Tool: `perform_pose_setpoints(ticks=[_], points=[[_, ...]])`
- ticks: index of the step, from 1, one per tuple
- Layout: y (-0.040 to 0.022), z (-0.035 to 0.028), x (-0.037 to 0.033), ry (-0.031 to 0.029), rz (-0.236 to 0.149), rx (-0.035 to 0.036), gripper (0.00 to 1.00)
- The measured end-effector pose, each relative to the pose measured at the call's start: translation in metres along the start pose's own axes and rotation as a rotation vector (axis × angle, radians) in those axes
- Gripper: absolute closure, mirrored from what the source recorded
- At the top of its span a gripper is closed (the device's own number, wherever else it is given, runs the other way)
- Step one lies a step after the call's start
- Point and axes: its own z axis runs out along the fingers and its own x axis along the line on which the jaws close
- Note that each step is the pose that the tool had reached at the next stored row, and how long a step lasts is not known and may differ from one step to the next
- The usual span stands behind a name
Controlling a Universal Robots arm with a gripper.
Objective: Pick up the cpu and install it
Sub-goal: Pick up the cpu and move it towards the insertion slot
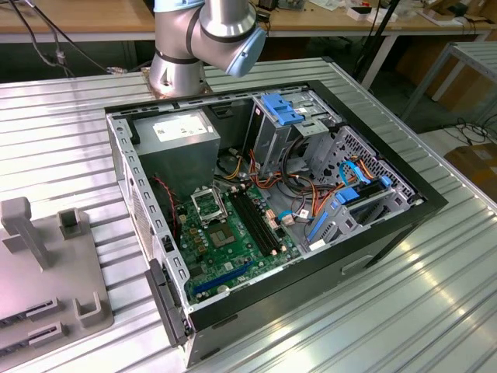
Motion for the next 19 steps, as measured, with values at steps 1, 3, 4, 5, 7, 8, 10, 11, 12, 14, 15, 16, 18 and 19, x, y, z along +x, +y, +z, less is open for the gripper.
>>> perform_pose_setpoints(ticks=[1, 3, 4, 5, 7, 8, 10, 11, 12, 14, 15, 16, 18, 19], points=[[0.0, -0.0009, 0.0, 0.0004, 0.0, 0.0001, 0.53], [-0.0001, -0.002, 0.0, 0.0006, 0.0, -0.0002, 0.53], [-0.0001, -0.0026, 0.0, 0.0009, 0.0, -0.0003, 0.53], [-0.0001, -0.003, 0.0, 0.0012, 0.0, -0.0004, 0.53], [-0.0001, -0.0042, 0.0, 0.0019, 0.0, -0.0004, 0.53], [-0.0002, -0.0047, 0.0, 0.0022, 0.0, -0.0004, 0.53], [-0.0002, -0.0059, 0.0, 0.0027, 0.0, -0.0005, 0.53], [-0.0002, -0.0069, 0.0, 0.0033, 0.0, -0.0005, 0.53], [-0.0002, -0.0076, 0.0, 0.0035, 0.0, -0.0005, 0.53], [-0.0003, -0.0095, 0.0, 0.0044, 0.0, -0.0006, 0.53], [-0.0003, -0.0107, 0.0, 0.0049, 0.0, -0.0007, 0.53], [-0.0003, -0.0114, 0.0, 0.0052, 0.0, -0.0007, 0.53], [-0.0003, -0.0134, 0.0, 0.0061, 0.0, -0.0008, 0.53], [-0.0003, -0.0141, 0.0, 0.0064, 0.0, -0.0009, 0.53]])
